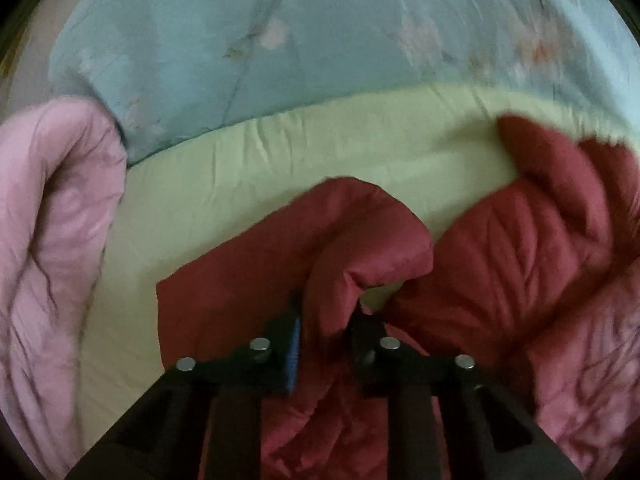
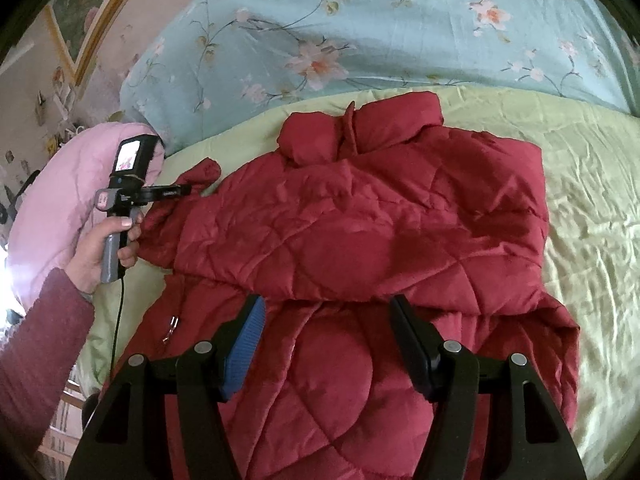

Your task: Fold large clothes

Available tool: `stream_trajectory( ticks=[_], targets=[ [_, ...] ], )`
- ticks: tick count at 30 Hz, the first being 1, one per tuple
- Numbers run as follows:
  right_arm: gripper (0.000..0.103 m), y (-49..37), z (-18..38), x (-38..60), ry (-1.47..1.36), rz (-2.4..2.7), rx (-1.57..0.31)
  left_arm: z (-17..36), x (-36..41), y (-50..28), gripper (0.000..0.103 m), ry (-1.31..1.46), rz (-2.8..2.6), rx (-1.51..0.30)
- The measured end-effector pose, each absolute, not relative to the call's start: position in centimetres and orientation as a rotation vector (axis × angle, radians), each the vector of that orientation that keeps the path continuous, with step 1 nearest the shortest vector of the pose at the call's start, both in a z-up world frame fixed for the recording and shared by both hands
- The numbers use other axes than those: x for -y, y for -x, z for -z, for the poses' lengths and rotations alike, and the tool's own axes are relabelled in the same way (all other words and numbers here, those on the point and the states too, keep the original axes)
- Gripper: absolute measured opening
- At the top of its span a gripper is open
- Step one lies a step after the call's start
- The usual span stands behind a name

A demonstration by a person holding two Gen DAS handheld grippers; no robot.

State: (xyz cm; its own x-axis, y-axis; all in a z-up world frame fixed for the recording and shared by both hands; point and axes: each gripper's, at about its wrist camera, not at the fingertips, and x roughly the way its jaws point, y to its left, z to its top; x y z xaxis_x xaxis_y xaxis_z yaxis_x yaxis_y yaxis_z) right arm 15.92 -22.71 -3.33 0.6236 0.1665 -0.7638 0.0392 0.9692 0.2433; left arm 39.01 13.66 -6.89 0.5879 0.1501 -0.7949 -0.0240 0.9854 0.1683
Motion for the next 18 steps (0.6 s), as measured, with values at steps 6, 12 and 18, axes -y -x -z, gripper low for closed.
stream_trajectory(
  ticks=[6, 12, 18],
  targets=[
    [0.066, -15.3, 2.8, 23.4, -0.274, -0.068, -0.876, 2.6, -13.9, -33.2, 0.011, 0.091, 0.048, -0.809],
    [0.066, -15.3, 2.6, 23.1, -0.307, -0.092, -0.873, 0.0, -10.9, -27.2, 0.011, 0.181, 0.183, -0.720],
    [0.066, -15.2, 2.0, 23.0, -0.340, -0.108, -0.853, -0.8, -6.9, -22.9, 0.010, 0.249, 0.317, -0.668]
  ],
)
